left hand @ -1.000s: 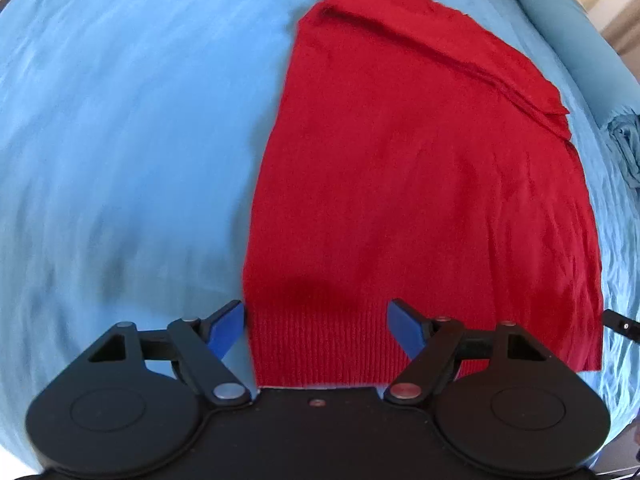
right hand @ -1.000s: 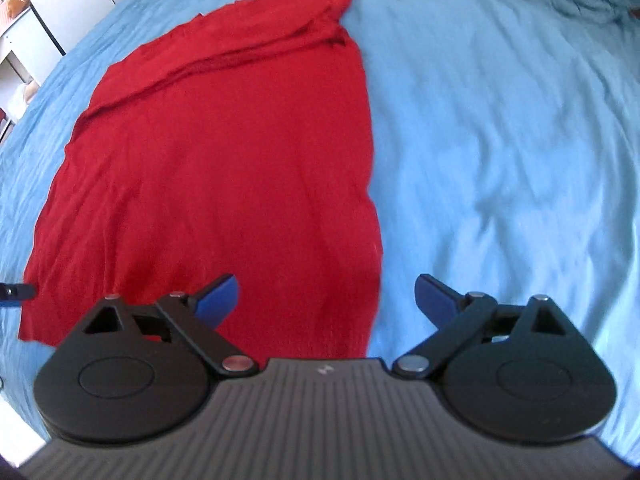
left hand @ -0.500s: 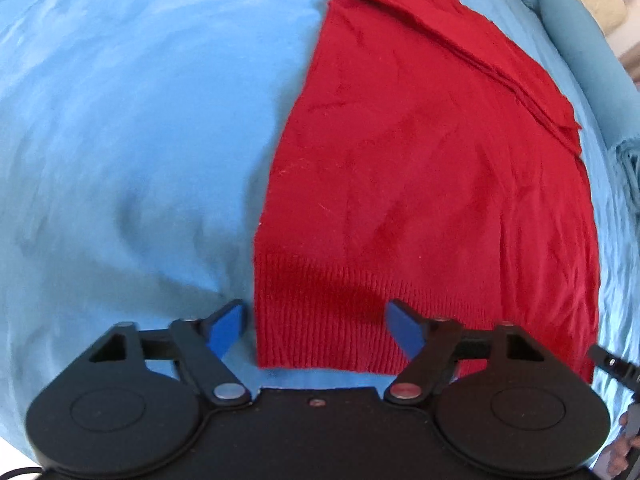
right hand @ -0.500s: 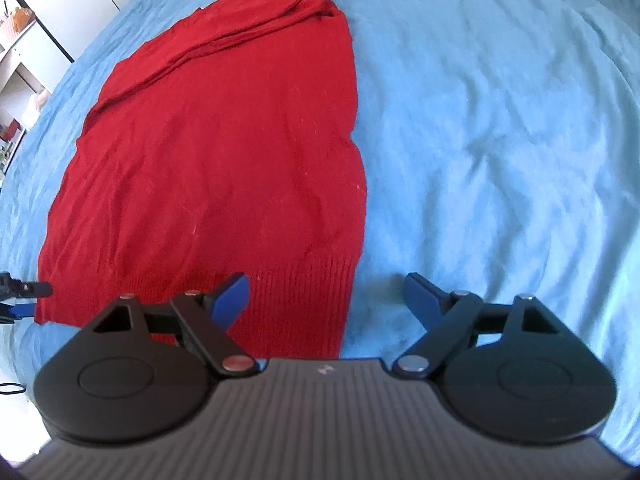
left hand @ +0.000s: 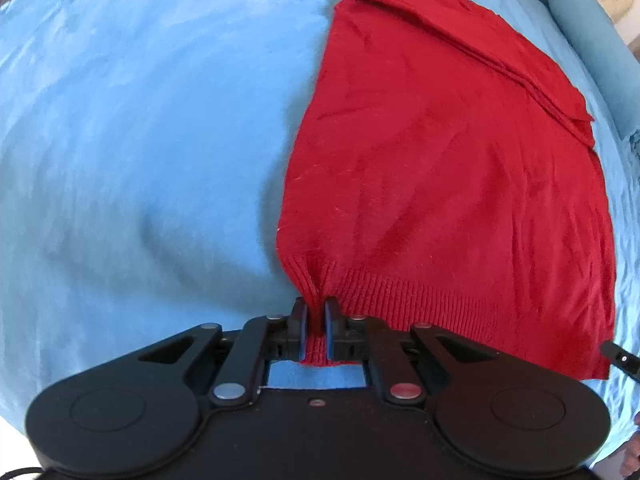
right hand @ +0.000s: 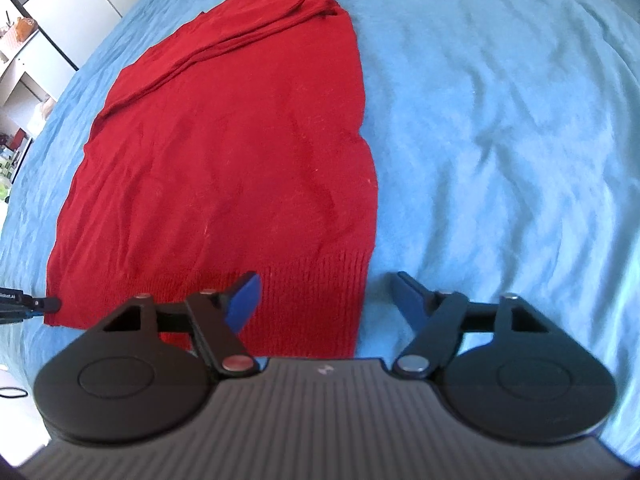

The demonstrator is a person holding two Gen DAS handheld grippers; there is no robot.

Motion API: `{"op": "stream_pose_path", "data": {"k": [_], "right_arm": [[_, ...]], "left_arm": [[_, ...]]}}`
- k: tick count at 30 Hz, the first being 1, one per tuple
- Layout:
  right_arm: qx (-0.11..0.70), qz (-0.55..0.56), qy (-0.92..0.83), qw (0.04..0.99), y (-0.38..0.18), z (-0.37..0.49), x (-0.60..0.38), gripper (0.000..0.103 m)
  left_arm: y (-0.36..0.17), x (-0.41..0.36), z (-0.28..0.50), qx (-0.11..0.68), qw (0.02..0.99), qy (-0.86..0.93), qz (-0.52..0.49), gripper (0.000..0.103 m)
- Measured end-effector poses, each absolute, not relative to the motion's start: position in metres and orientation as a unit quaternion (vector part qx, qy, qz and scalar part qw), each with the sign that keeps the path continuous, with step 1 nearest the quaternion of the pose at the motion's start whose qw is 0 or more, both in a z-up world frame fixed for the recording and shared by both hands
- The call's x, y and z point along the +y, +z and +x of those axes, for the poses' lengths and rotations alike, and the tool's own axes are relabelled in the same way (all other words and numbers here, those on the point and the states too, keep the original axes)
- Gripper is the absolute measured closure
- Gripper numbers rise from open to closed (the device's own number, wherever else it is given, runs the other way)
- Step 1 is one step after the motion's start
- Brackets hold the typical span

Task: Fold small clothes
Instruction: 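Grasp the sweater hem with the left gripper while the right gripper grasps the hem too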

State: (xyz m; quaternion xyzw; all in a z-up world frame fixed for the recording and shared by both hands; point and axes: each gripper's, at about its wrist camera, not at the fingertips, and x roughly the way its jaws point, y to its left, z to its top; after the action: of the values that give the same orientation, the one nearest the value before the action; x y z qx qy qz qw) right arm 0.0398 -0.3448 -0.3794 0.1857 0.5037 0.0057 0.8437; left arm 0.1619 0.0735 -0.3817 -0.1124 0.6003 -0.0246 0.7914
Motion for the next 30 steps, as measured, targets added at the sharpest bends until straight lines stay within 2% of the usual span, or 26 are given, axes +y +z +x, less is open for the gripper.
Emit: {"op": "stream_pose_path", "data": {"k": [7,10,13,14,23,30], "right_arm": [[0.507,0.188,-0.006,0.841,-0.383,0.040,-0.347,0.032],[0.510,0.187,-0.004,0.840,-0.383,0.038,-0.343,0.041],[0.515,0.176,0.002,0.839,-0.384,0.038,-0.339,0.069],[0.515,0.175,0.004,0.839,-0.384,0.039,-0.337,0.083],[0.500,0.190,-0.005,0.845,-0.359,0.040,-0.337,0.083],[0.474,0.224,-0.011,0.851,-0.303,0.062,-0.349,0.083]], "left_arm": [[-0.382,0.077,0.158,0.595,0.796,-0.026,-0.111,0.094],[-0.379,0.076,0.156,0.596,0.795,-0.025,-0.107,0.094],[-0.378,0.073,0.155,0.596,0.796,-0.024,-0.102,0.095],[-0.377,0.073,0.155,0.596,0.796,-0.023,-0.103,0.095],[-0.351,0.074,0.161,0.586,0.802,-0.030,-0.106,0.095],[-0.298,0.077,0.190,0.566,0.813,-0.047,-0.131,0.096]]}}
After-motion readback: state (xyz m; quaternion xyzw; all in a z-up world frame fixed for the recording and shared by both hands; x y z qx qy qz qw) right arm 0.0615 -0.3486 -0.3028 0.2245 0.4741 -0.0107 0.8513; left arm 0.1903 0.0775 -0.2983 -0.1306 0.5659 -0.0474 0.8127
